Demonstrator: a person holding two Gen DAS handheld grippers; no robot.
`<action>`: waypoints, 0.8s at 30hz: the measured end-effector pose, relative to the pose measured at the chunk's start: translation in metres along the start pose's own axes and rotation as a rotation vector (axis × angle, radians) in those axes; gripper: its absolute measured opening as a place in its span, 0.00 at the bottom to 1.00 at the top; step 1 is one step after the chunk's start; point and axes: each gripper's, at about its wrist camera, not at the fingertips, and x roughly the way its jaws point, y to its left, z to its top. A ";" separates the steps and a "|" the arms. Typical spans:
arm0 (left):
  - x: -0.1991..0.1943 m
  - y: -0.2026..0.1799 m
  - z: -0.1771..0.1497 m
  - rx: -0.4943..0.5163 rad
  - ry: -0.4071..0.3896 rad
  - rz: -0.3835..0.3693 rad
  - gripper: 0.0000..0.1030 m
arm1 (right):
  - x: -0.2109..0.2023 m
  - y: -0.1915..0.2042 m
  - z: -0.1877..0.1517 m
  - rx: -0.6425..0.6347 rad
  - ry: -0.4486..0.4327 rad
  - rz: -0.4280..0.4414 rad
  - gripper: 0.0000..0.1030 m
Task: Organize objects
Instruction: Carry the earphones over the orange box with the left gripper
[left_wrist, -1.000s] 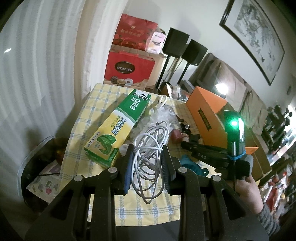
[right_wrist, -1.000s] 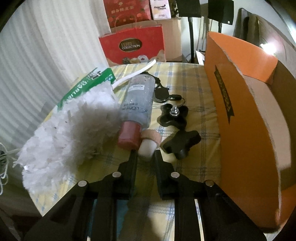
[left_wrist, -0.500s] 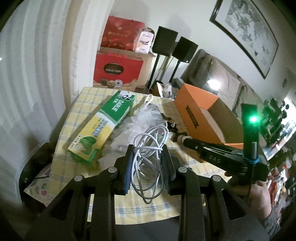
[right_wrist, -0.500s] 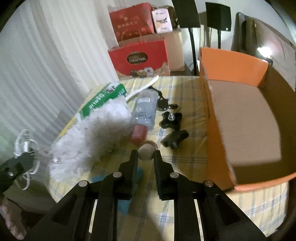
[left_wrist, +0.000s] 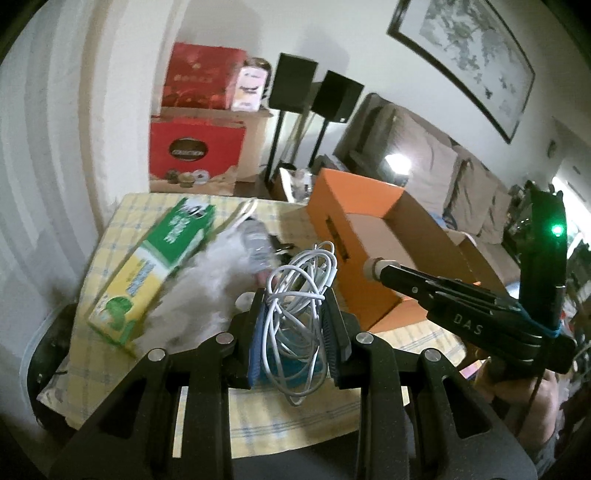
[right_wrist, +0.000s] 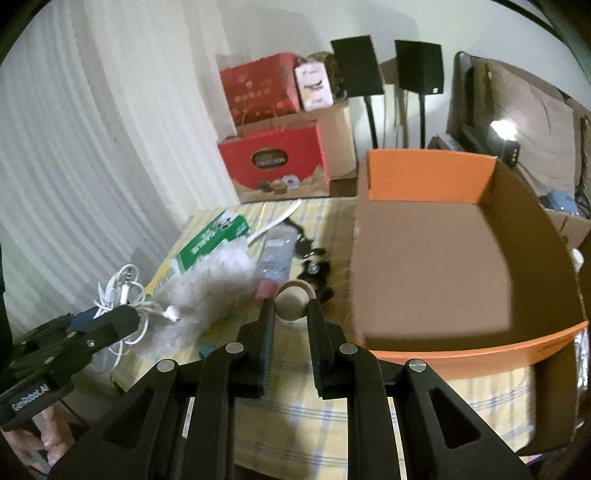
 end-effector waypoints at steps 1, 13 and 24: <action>0.002 -0.006 0.002 0.007 0.002 -0.007 0.25 | -0.004 -0.004 0.001 0.007 -0.008 -0.004 0.16; 0.034 -0.083 0.030 0.084 0.004 -0.094 0.25 | -0.045 -0.060 0.009 0.071 -0.068 -0.072 0.16; 0.088 -0.142 0.037 0.158 0.042 -0.137 0.25 | -0.054 -0.113 0.005 0.137 -0.064 -0.123 0.16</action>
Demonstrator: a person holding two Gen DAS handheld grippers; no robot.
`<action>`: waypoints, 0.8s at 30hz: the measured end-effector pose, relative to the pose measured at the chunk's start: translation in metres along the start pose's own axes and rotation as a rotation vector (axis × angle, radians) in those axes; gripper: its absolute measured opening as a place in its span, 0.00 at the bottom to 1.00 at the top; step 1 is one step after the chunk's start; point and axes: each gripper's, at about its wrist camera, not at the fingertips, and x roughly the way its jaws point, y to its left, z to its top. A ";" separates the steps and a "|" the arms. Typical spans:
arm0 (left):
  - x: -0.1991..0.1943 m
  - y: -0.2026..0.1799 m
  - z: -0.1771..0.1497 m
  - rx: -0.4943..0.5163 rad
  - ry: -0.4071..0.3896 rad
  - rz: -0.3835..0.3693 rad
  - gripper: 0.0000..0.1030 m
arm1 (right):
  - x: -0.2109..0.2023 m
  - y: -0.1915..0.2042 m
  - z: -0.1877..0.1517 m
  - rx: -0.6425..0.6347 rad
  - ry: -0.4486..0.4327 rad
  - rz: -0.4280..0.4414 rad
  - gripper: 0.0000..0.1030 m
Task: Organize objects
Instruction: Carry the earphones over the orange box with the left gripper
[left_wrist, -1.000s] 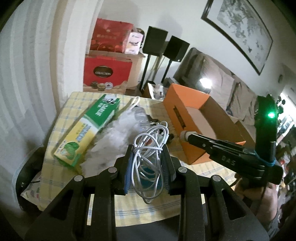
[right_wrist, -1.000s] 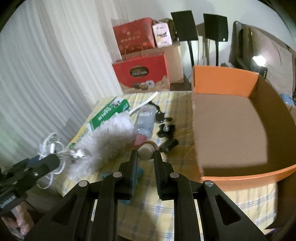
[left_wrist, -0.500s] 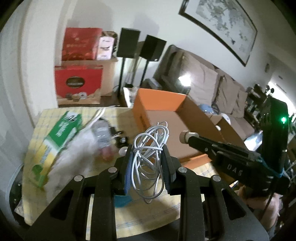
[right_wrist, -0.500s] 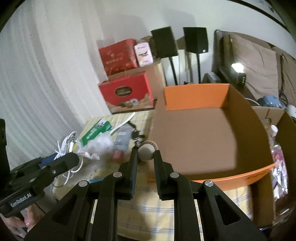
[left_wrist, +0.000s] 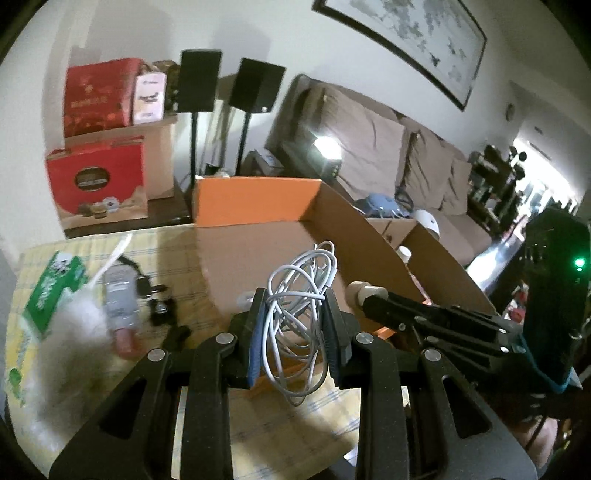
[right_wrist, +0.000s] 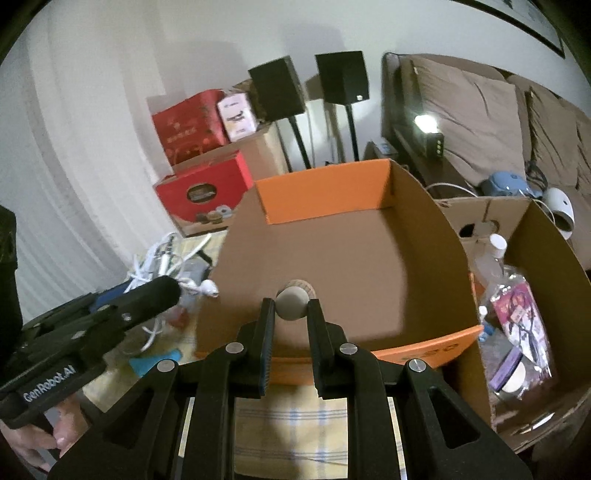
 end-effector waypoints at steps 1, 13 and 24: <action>0.007 -0.004 0.001 0.007 0.006 0.001 0.25 | 0.002 -0.004 0.000 0.005 0.004 -0.002 0.16; 0.066 -0.008 -0.003 0.003 0.101 0.004 0.26 | 0.029 -0.027 -0.005 0.026 0.058 -0.012 0.16; 0.064 0.006 -0.005 -0.032 0.101 0.031 0.36 | 0.039 -0.029 -0.008 0.034 0.085 -0.006 0.16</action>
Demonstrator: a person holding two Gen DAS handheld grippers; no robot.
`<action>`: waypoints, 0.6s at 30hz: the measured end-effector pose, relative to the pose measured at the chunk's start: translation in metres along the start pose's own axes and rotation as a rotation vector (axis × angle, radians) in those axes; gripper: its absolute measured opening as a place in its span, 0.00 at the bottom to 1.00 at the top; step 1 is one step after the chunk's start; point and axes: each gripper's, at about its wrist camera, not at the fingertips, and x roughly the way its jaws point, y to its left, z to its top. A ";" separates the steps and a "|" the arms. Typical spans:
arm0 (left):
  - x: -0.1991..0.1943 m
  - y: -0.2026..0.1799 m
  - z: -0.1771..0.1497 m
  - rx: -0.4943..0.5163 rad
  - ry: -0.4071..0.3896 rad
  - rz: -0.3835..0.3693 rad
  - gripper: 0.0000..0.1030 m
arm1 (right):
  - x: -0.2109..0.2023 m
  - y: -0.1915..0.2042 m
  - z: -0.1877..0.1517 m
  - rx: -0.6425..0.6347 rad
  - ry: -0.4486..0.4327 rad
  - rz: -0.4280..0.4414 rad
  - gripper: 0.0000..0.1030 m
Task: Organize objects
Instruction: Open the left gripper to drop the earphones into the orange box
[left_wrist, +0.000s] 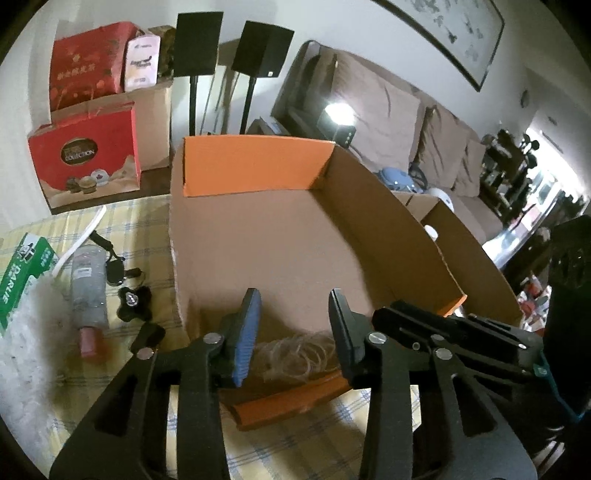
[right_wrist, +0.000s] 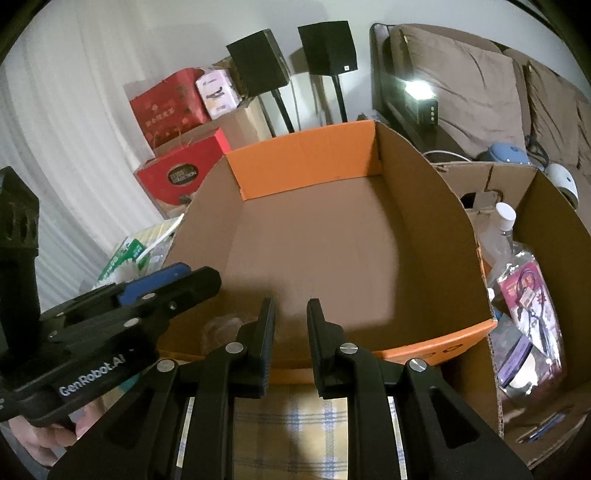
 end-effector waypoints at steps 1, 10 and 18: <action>-0.004 0.002 0.000 -0.006 -0.007 0.001 0.39 | -0.001 0.001 0.000 -0.002 -0.001 -0.001 0.16; -0.036 0.021 0.003 -0.037 -0.073 0.056 0.72 | -0.014 0.004 0.002 0.010 -0.034 -0.007 0.36; -0.066 0.037 -0.005 -0.049 -0.116 0.101 0.96 | -0.028 0.018 0.004 -0.003 -0.071 -0.011 0.74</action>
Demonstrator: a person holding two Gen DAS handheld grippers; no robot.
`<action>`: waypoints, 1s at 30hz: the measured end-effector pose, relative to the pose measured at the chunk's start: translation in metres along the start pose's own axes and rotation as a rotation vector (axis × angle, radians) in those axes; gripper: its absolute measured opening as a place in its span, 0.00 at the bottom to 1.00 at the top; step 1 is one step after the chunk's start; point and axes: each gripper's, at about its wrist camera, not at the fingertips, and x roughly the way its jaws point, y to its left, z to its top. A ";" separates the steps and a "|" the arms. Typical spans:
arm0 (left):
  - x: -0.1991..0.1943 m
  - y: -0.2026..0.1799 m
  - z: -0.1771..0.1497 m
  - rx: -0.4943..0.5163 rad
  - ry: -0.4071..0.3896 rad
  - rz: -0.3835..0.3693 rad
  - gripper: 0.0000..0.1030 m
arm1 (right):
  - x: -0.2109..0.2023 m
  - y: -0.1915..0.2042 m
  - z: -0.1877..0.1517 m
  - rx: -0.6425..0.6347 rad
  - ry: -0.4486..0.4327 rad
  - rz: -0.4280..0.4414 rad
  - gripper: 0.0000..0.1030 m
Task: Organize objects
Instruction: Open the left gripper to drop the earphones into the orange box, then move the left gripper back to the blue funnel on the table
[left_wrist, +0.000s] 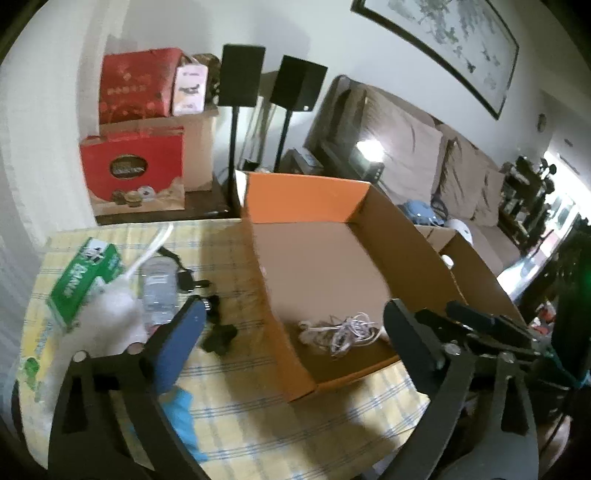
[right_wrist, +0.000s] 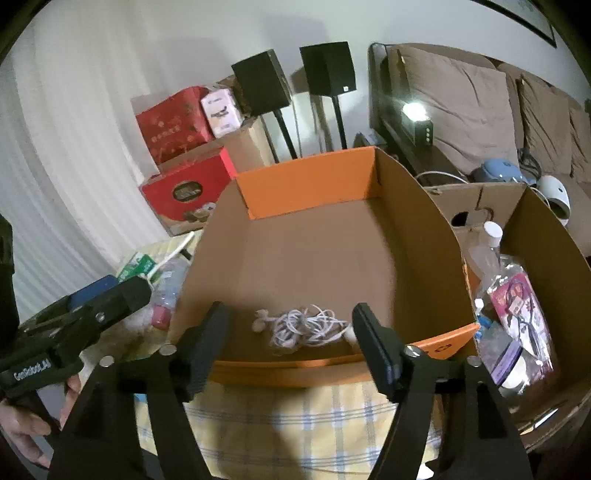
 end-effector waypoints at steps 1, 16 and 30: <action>-0.004 0.002 -0.001 0.002 -0.006 0.009 0.98 | -0.001 0.002 0.000 -0.003 -0.002 0.003 0.76; -0.044 0.055 -0.012 -0.040 -0.014 0.101 1.00 | -0.010 0.045 -0.004 -0.074 -0.010 0.034 0.90; -0.067 0.105 -0.049 -0.071 0.009 0.121 1.00 | -0.004 0.090 -0.021 -0.140 0.011 0.084 0.99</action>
